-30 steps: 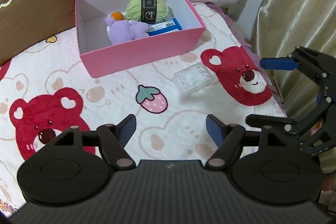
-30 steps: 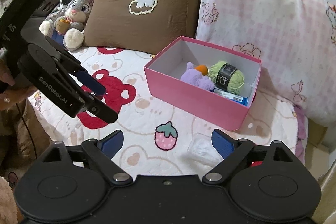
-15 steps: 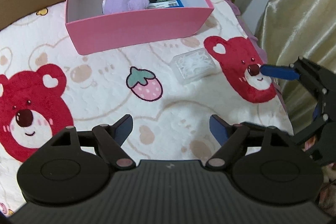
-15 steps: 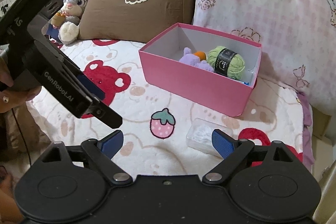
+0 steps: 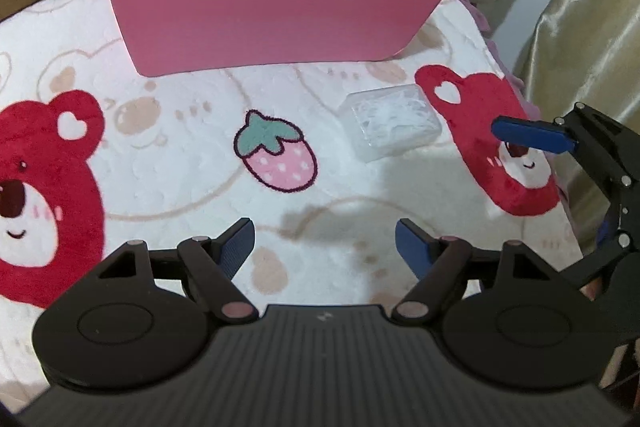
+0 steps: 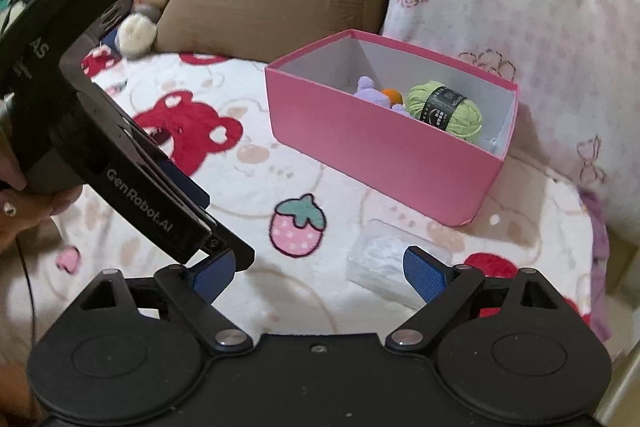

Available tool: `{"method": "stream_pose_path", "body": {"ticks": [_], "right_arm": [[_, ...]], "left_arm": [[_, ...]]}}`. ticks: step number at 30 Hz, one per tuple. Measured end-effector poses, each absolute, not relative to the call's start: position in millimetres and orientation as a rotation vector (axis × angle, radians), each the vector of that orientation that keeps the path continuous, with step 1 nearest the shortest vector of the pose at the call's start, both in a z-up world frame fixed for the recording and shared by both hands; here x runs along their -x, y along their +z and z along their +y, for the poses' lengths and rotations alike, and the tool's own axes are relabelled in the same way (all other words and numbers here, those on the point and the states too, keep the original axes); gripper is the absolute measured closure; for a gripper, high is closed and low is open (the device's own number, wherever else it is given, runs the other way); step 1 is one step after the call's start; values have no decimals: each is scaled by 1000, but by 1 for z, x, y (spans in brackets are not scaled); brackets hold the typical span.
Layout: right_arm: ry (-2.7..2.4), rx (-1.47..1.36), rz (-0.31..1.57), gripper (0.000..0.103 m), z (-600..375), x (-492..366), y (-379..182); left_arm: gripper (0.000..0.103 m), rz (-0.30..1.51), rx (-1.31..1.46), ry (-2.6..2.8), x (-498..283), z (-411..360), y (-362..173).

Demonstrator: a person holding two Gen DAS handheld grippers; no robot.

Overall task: Organize objects
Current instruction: 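Withdraw the left tool and move toward the clear floss-pick box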

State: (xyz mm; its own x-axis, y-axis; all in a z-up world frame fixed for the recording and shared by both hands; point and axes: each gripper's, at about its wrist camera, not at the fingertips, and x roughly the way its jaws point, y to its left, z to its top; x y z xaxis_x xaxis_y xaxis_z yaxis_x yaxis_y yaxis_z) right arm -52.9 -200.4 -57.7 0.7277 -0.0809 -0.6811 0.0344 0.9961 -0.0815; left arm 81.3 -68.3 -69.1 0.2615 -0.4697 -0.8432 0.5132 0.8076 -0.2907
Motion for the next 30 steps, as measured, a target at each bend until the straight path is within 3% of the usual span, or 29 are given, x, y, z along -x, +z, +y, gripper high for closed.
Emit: {"method": "stream_pose_path", "body": {"ticks": [8, 23, 26, 30], "right_arm": [[-170, 34, 739, 10, -219, 49, -90], [-315, -123, 755, 10, -272, 31, -136], [-284, -108, 776, 12, -282, 30, -153], [-258, -138, 735, 15, -285, 33, -150]], "left_arm": [[27, 1131, -20, -662, -100, -86, -87], [28, 943, 93, -749, -116, -104, -110], [40, 955, 137, -759, -122, -109, -122], [43, 970, 219, -784, -131, -112, -135]]}}
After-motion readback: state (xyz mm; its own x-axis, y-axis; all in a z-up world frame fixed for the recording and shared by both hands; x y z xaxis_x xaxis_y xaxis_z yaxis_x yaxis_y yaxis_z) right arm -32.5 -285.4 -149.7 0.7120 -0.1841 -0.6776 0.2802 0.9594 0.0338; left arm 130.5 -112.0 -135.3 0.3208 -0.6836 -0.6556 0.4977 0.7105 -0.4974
